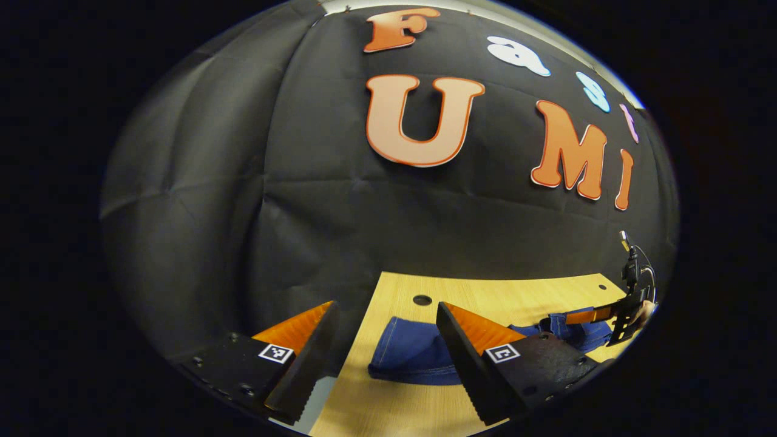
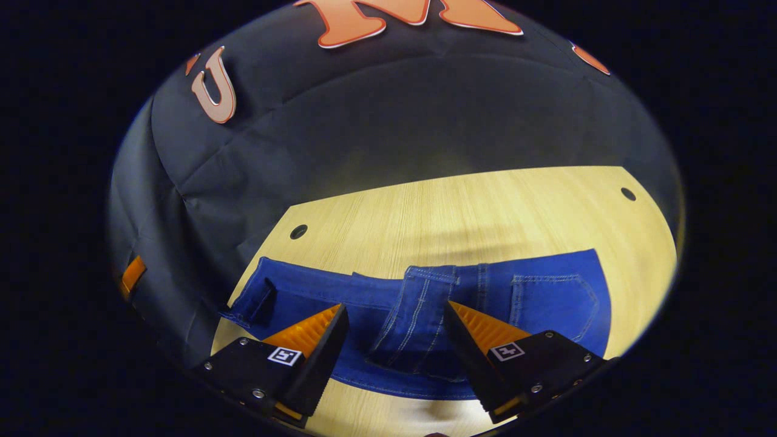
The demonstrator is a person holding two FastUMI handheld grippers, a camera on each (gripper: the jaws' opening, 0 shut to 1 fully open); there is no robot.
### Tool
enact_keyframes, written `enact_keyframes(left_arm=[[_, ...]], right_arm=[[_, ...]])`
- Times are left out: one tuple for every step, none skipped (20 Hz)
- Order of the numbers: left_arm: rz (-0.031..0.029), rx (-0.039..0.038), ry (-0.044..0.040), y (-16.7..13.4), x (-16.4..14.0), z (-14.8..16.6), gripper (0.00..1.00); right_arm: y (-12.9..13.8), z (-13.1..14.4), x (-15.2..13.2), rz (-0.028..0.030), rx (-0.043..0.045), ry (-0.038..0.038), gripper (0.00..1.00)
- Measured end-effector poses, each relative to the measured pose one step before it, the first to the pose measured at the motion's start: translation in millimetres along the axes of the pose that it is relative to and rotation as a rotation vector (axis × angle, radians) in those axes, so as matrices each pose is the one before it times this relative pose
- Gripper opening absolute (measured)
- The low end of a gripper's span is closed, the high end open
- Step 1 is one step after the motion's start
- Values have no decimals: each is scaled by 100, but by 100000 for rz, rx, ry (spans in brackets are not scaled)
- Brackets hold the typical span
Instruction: Grasp the waist and the cuffs of the jeans and fold them to make the two legs overlap; first hold the waist and fold one-third of the jeans toward the cuffs, then hold the cuffs and fold the remaining one-third in the same direction to finish folding.
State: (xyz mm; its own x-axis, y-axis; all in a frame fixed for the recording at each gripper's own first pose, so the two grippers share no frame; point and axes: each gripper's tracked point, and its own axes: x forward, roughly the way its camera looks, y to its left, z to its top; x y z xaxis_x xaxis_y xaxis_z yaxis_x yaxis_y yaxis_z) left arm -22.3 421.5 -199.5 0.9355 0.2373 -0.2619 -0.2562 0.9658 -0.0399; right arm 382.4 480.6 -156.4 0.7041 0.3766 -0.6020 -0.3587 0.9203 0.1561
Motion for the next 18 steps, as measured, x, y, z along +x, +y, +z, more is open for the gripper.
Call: enact_keyframes(left_arm=[[-910, -2676, 3609, 560, -184, -1623, 99], [-826, -3491, 4162, 443, 22, -1912, 99], [-3139, -5827, 3938, 39, 224, -1800, 99], [-3875, -7192, 3282, -90, 326, -1646, 97], [-1818, -6982, 3071, 364, 635, -1473, 97], [-1376, -6120, 2522, 444, 906, -1121, 97], [-395, -5593, 1851, 1192, 911, -719, 98], [-849, -5062, 2680, 607, 872, -1113, 98], [54, -4124, 3083, 866, 902, -894, 98], [359, -3508, 2813, 583, 817, -643, 97], [312, -2167, 1957, 257, 1031, -180, 98], [354, -667, 1027, 376, 973, -77, 98], [296, 482, 775, 215, 969, -29, 98], [627, 745, 1744, 190, 1401, -235, 98], [-209, 675, 1617, 32, 1108, -384, 98], [51, -449, 1906, -87, 896, -256, 98], [712, -1934, 1730, 75, 827, -354, 98], [-178, -3088, 1588, -171, 552, -147, 96]], right_arm=[[63, 286, -366, 324, -227, -339, 97], [-46, 74, -216, 580, -29, -99, 97], [-37, 44, -264, 503, 245, 215, 97], [220, -84, -319, 1003, 473, 342, 97], [139, -90, -181, 493, 350, 464, 97], [100, -33, -114, 261, 195, 491, 97], [-54, -98, -98, -460, -93, 490, 97], [-186, -210, -163, -672, -101, 695, 97], [-91, -197, -43, -255, 353, 773, 97], [50, -149, -93, 186, 874, 807, 97], [5, -58, -163, 336, 948, 660, 97], [-124, 27, -163, -29, 624, 253, 97], [-207, -10, -88, -355, 385, 203, 97], [-212, 68, -140, -297, 683, 108, 97], [-132, 136, -268, 100, 1233, -30, 98], [-193, 132, -188, -169, 1660, -159, 98], [-413, 163, -212, -475, 1951, -188, 98], [-408, 45, -98, -459, 2083, -40, 98]])
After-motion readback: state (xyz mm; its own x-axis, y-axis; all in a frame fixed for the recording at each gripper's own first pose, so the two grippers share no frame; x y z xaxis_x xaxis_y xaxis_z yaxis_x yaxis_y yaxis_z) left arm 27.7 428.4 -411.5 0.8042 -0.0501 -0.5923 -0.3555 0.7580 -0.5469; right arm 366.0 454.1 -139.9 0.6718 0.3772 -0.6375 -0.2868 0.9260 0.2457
